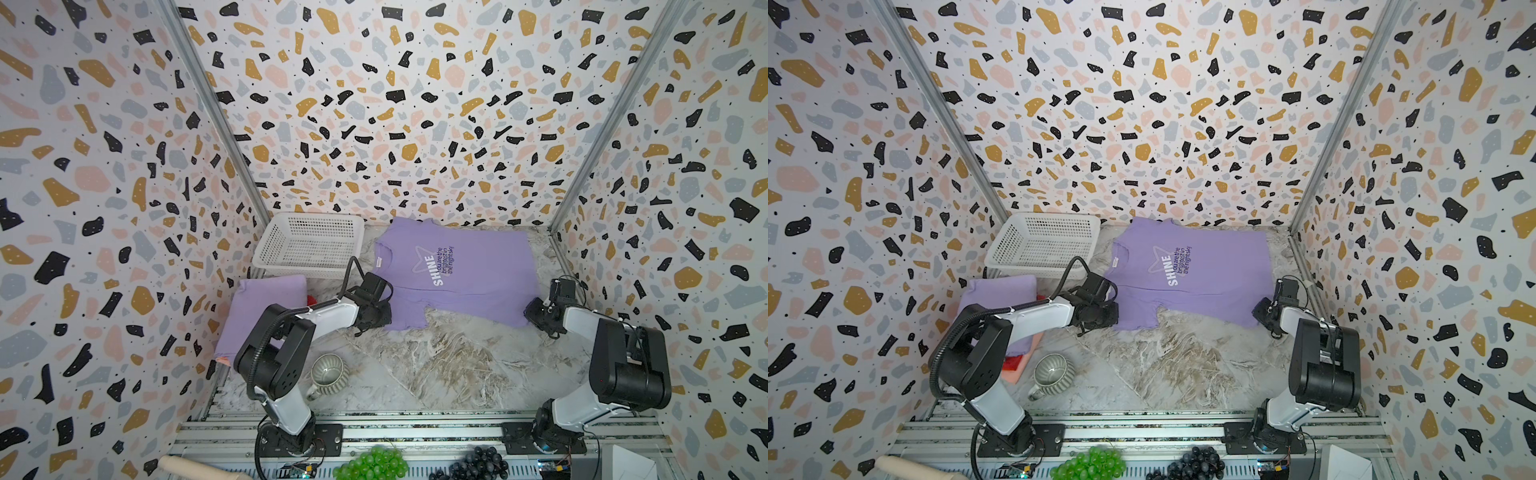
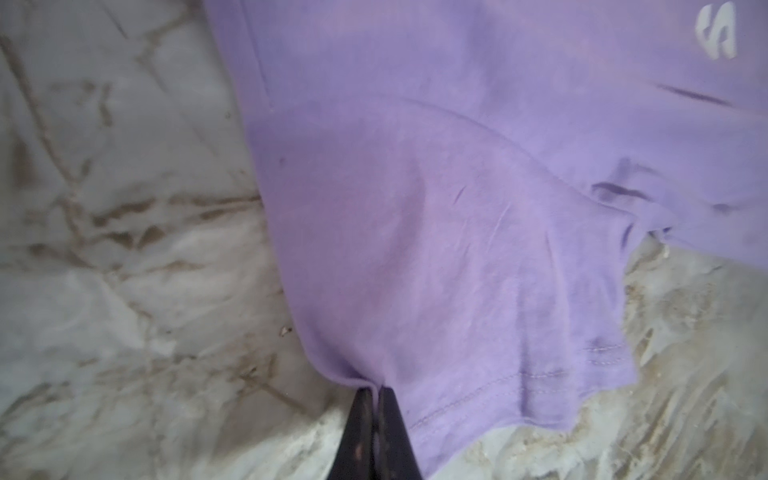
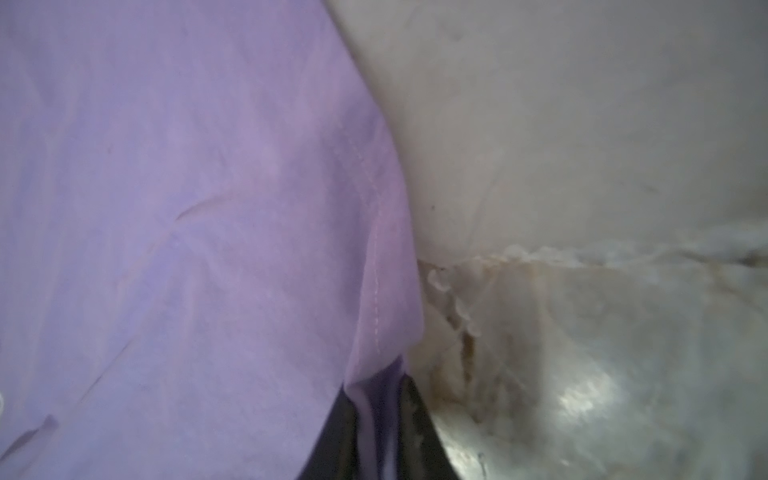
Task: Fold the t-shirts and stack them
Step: 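Grasp the near hem corners of the shirt with both grippers, then lift the shirt by its hem with both grippers and swing it away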
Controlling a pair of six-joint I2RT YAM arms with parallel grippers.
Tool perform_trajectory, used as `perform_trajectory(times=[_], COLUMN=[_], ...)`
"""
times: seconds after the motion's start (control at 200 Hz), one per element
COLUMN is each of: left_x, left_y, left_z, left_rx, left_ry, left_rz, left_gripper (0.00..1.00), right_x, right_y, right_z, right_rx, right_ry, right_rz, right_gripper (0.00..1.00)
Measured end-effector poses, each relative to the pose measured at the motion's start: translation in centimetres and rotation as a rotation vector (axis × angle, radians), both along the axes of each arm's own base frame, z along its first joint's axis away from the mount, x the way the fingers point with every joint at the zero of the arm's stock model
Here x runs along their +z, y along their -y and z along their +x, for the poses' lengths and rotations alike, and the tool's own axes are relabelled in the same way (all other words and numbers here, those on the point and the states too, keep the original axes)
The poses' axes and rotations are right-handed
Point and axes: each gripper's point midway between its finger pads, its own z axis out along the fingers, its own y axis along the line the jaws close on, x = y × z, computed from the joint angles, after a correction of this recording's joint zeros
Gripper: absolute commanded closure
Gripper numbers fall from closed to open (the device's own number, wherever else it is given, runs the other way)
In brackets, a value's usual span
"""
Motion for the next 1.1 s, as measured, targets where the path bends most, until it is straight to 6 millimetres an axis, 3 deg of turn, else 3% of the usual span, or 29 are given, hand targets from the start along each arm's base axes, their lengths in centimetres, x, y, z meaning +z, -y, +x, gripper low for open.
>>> perform_trajectory(times=[0.165, 0.27, 0.37, 0.441, 0.546, 0.631, 0.751, 0.836, 0.981, 1.101], left_x=[4.1, 7.5, 11.9, 16.6, 26.0, 34.3, 45.4, 51.7, 58.5, 61.0], left_y=[-0.4, -0.4, 0.0, 0.3, 0.1, -1.0, -3.1, -4.6, -6.3, -6.9], left_z=[1.3, 1.7, 1.6, 1.8, 1.3, -0.6, -4.3, -7.0, -10.7, -11.7], left_rx=[0.035, 0.035, 0.02, 0.007, -0.004, -0.013, -0.027, -0.035, -0.053, -0.056], left_ry=[0.096, 0.175, 0.263, 0.356, 0.561, 0.749, 1.015, 1.179, 1.387, 1.483], left_rz=[-0.077, -0.128, -0.194, -0.252, -0.353, -0.429, -0.498, -0.535, -0.566, -0.558], left_gripper=[1.0, 1.0, 1.0, 1.0, 1.0, 1.0, 1.0, 1.0, 1.0, 1.0], right_x=[1.4, 5.6, 12.9, 19.1, 28.6, 35.9, 44.0, 49.4, 57.3, 61.0], right_y=[-0.6, -0.8, -0.7, -0.7, -1.0, -1.3, -1.7, -2.2, -2.9, -3.3], right_z=[0.4, 1.9, 3.8, 4.3, 3.6, 2.4, 0.6, -0.9, -3.6, -5.3], right_rx=[0.011, 0.033, 0.054, 0.064, 0.077, 0.091, 0.107, 0.126, 0.154, 0.16], right_ry=[0.037, 0.139, 0.316, 0.465, 0.681, 0.844, 1.026, 1.15, 1.347, 1.455], right_rz=[0.029, 0.024, -0.007, -0.037, -0.082, -0.124, -0.183, -0.228, -0.311, -0.362], right_gripper=[1.0, 1.0, 1.0, 1.0, 1.0, 1.0, 1.0, 1.0, 1.0, 1.0])
